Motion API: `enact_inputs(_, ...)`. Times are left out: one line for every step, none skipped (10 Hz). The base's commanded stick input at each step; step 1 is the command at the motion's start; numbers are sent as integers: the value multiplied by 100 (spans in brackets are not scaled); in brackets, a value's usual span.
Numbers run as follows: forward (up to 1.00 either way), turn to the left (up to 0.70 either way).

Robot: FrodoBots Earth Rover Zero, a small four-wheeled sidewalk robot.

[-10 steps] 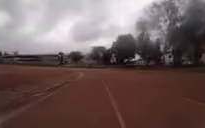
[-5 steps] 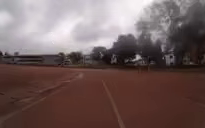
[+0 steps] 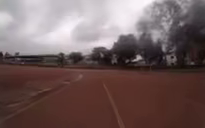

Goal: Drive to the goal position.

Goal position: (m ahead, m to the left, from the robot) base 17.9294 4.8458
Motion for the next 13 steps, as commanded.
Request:
enact_inputs(70,-34)
enact_inputs(70,-13)
enact_inputs(70,6)
enact_inputs(70,3)
enact_inputs(70,0)
enact_inputs(70,2)
enact_inputs(70,0)
enact_inputs(70,0)
enact_inputs(70,0)
enact_inputs(70,0)
enact_inputs(70,7)
enact_inputs(70,8)
enact_inputs(70,8)
